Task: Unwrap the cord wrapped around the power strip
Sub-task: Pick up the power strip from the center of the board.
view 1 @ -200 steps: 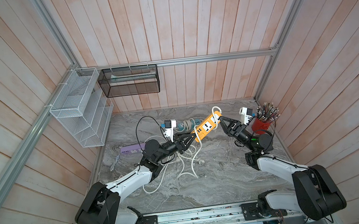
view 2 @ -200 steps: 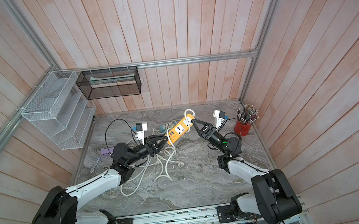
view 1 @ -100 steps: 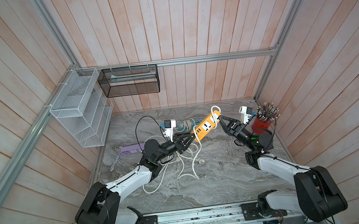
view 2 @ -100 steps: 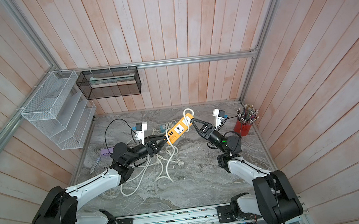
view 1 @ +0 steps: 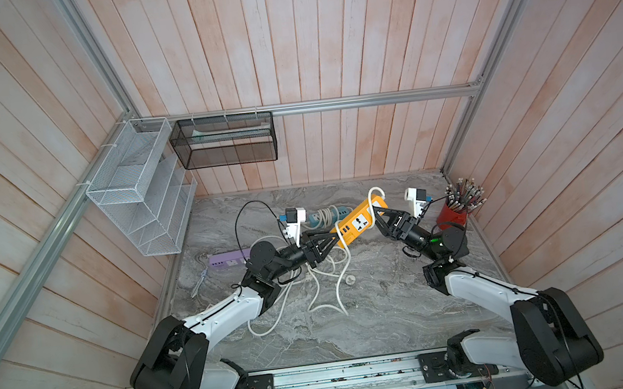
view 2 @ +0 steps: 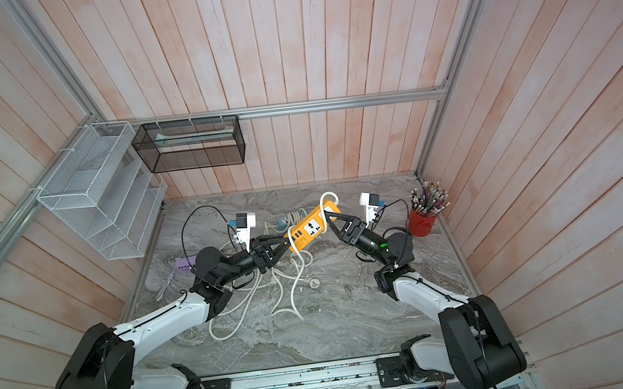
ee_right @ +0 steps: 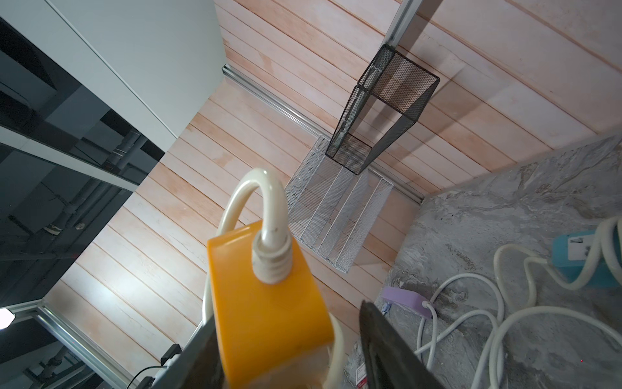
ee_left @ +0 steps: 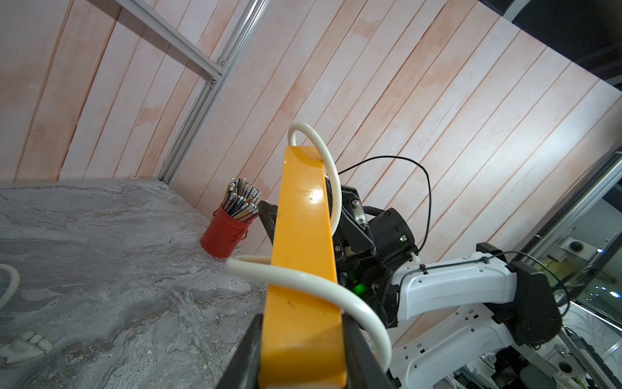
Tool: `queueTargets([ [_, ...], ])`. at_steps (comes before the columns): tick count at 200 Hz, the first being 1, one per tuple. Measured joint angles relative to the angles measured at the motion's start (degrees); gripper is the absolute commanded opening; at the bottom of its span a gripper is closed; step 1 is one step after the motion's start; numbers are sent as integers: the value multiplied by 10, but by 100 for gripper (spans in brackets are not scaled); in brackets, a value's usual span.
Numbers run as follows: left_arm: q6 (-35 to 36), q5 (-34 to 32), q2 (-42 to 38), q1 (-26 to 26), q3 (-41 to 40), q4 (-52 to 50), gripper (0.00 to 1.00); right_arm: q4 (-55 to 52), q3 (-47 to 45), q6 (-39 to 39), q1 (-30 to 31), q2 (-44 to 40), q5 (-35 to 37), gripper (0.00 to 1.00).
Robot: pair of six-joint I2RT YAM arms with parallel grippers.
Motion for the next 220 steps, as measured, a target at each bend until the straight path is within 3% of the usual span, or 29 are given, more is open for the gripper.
queueTargets([
  [19, 0, 1, 0, 2, 0, -4, 0, 8, 0, 3, 3, 4, -2, 35],
  [41, -29, 3, 0, 5, 0, -7, 0, 32, 3, -8, 6, 14, -2, 1],
  [69, -41, 4, 2, 7, 0, -6, 0, 59, 4, -5, 8, 28, -1, 0],
  [78, -41, 4, 2, 7, 0, -6, 18, 63, 3, -2, 8, 28, 0, 0],
  [98, -31, 5, 2, 7, 1, -8, 76, 62, -3, 5, 9, 25, 6, 0],
  [111, -21, 4, 2, 6, 1, -9, 99, 40, -7, 5, 10, 16, 7, 0],
  [220, 9, 27, -20, -2, 1, -17, 100, -85, -9, -23, -40, -83, 63, 0],
])
